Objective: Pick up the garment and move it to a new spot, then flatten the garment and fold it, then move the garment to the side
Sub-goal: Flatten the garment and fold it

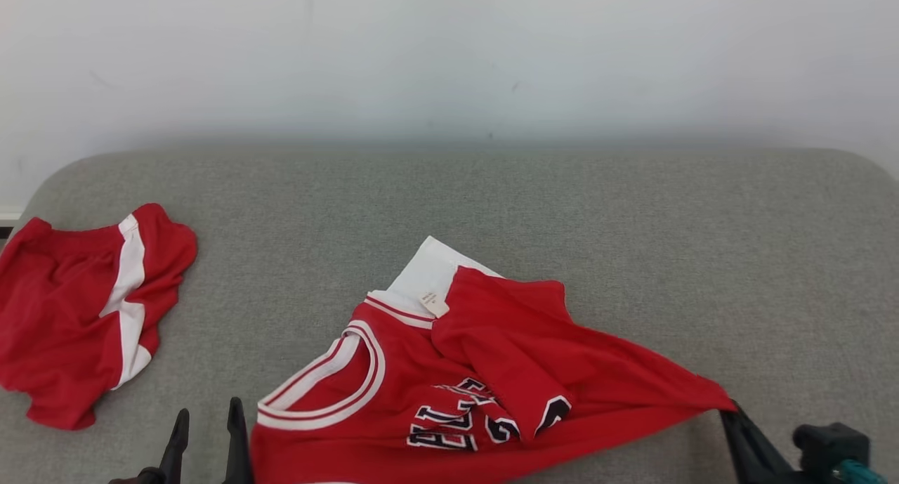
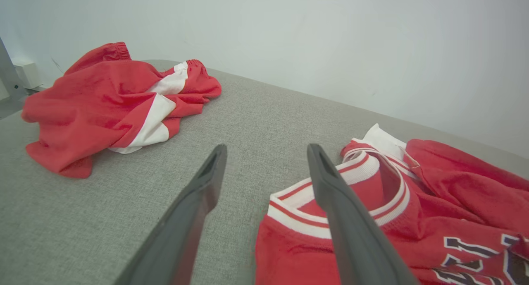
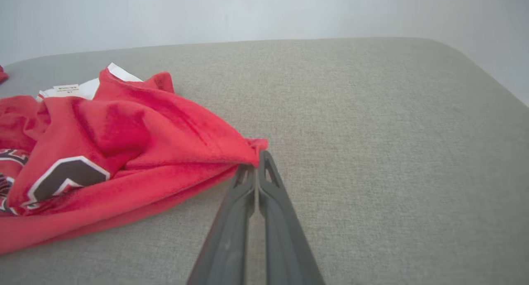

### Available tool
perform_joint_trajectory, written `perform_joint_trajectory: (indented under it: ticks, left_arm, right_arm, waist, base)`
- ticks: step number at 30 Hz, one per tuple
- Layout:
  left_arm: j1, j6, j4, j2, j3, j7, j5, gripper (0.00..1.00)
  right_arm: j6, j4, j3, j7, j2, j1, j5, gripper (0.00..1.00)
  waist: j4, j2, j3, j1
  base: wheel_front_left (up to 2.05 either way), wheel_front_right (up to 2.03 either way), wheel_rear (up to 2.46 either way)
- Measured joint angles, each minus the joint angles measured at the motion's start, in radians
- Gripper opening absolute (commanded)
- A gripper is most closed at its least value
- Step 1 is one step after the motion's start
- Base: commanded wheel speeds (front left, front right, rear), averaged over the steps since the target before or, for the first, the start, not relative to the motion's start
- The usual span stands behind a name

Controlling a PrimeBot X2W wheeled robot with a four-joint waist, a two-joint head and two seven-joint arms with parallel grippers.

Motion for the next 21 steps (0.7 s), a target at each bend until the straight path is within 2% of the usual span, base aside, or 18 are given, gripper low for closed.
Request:
perform_joint_trajectory:
  ticks: [5, 11, 12, 13, 16, 21]
  left_arm:
    - [0.0, 0.008, -0.011, 0.0, -0.011, 0.0, -0.006, 1.0]
    - [0.0, 0.013, -0.01, 0.0, -0.027, 0.0, -0.007, 1.0]
    - [0.0, 0.013, -0.009, 0.0, -0.03, 0.0, -0.007, 1.0]
    - [0.001, 0.014, -0.009, 0.0, -0.031, 0.0, -0.007, 1.0]
    - [0.006, 0.019, -0.012, 0.0, -0.027, 0.0, -0.007, 1.0]
    - [0.026, 0.021, -0.019, 0.0, -0.018, 0.0, -0.006, 1.0]
  right_arm:
    - [0.0, -0.143, -0.053, 0.141, 0.001, 0.08, 0.026, 0.0]
    - [0.0, -0.13, -0.031, 0.21, 0.016, 0.096, 0.06, 0.0]
    - [0.0, -0.116, -0.032, 0.221, 0.013, 0.096, 0.049, 0.62]
    - [0.0, -0.105, -0.035, 0.225, 0.014, 0.096, 0.039, 1.0]
    - [0.0, -0.106, -0.046, 0.198, 0.018, 0.092, 0.023, 1.0]
    - [0.0, -0.137, -0.069, 0.09, 0.034, 0.055, 0.002, 1.0]
  waist:
    - [-0.012, 0.0, 0.001, 0.0]
    - [-0.001, -0.0001, 0.0, 0.0]
    - [0.003, 0.0, -0.001, 0.0]
    - [0.008, 0.0, -0.002, 0.0]
    - [0.019, 0.0, -0.009, 0.0]
    - [0.024, 0.0, -0.022, 0.0]
  base:
    - [0.0, 0.0, 0.0]
    - [0.0, 0.0, 0.0]
    - [0.0, 0.0, 0.0]
    - [0.0, 0.0, 0.0]
    - [0.0, 0.0, 0.0]
    - [0.0, 0.0, 0.0]
